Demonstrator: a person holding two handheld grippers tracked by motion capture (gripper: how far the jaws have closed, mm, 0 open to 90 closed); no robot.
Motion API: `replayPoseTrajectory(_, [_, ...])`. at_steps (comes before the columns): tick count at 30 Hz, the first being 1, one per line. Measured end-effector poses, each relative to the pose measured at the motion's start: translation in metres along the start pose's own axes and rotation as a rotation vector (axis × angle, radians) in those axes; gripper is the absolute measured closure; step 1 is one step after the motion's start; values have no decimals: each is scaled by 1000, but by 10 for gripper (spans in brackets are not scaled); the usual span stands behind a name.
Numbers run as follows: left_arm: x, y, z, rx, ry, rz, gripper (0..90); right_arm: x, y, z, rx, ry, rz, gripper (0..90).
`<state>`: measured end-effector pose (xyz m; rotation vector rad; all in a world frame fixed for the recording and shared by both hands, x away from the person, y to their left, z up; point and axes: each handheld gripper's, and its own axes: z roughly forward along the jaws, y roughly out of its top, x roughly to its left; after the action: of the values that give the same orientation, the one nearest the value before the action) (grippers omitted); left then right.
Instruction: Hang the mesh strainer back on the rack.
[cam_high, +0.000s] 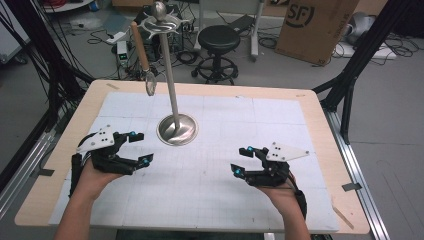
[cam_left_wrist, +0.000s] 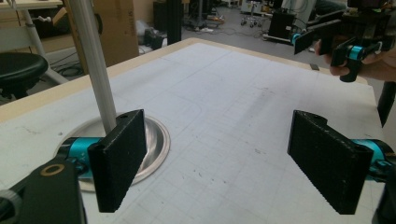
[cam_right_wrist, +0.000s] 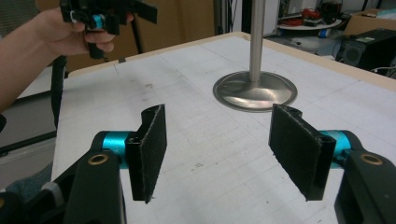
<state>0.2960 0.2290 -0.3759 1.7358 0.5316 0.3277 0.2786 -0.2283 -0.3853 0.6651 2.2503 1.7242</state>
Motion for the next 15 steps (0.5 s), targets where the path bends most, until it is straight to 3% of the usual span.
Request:
replayPoseTrajectory(5, [2, 1, -4, -3, 22, -3, 198, -2, 2, 1, -12, -8, -1, 363])
replayPoseTrajectory(15, [4, -3, 2, -5, 7, -17, 173, -3, 1, 1, -6, -14, 11, 356])
